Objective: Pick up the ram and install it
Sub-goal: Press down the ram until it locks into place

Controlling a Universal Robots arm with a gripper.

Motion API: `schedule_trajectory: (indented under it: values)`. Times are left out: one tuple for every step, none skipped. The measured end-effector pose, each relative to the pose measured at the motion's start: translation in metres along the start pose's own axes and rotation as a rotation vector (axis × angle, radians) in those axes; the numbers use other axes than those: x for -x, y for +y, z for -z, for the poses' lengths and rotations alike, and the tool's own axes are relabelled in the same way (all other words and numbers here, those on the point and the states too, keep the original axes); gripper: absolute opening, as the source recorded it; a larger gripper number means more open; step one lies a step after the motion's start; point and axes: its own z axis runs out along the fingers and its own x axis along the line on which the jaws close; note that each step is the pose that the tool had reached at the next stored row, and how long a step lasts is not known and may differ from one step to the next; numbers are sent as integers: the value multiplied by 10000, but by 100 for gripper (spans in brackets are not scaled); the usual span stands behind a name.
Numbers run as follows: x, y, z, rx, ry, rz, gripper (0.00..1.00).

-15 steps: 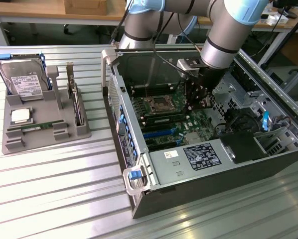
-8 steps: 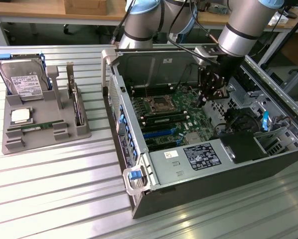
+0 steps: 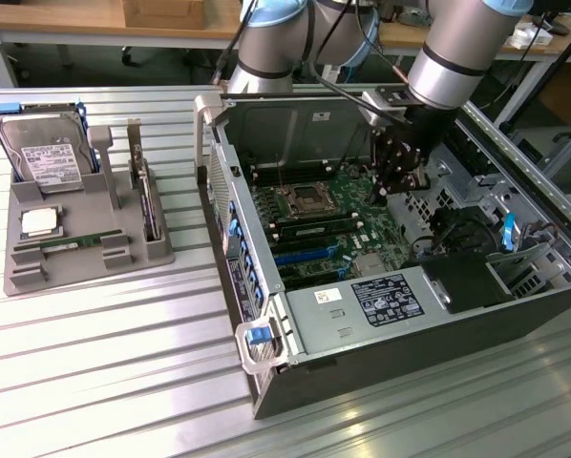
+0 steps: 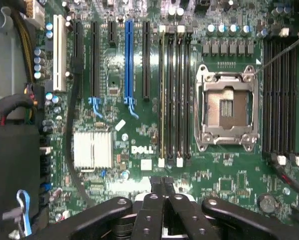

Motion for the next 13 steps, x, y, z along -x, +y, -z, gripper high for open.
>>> schedule_trajectory:
  values:
    - [0, 76, -36, 0, 2, -1, 11]
    - [2, 103, -79, -1, 1, -1, 11]
    - [4, 114, -138, -1, 1, -1, 11]
    - [27, 121, -184, -1, 2, -1, 11]
    - [65, 126, -221, 0, 2, -1, 11]
    - [77, 134, -277, 0, 1, -1, 11]
    - [77, 137, -301, -1, 1, 0, 11]
    - [77, 139, -314, -1, 0, -1, 11]
    - [76, 145, -353, -1, 2, -1, 11]
    - [76, 145, -380, -1, 1, 1, 11]
    - [75, 144, -419, -1, 2, 0, 11]
    - [69, 145, -457, 1, 10, -1, 11]
    - [64, 147, -460, -14, 1, -1, 11]
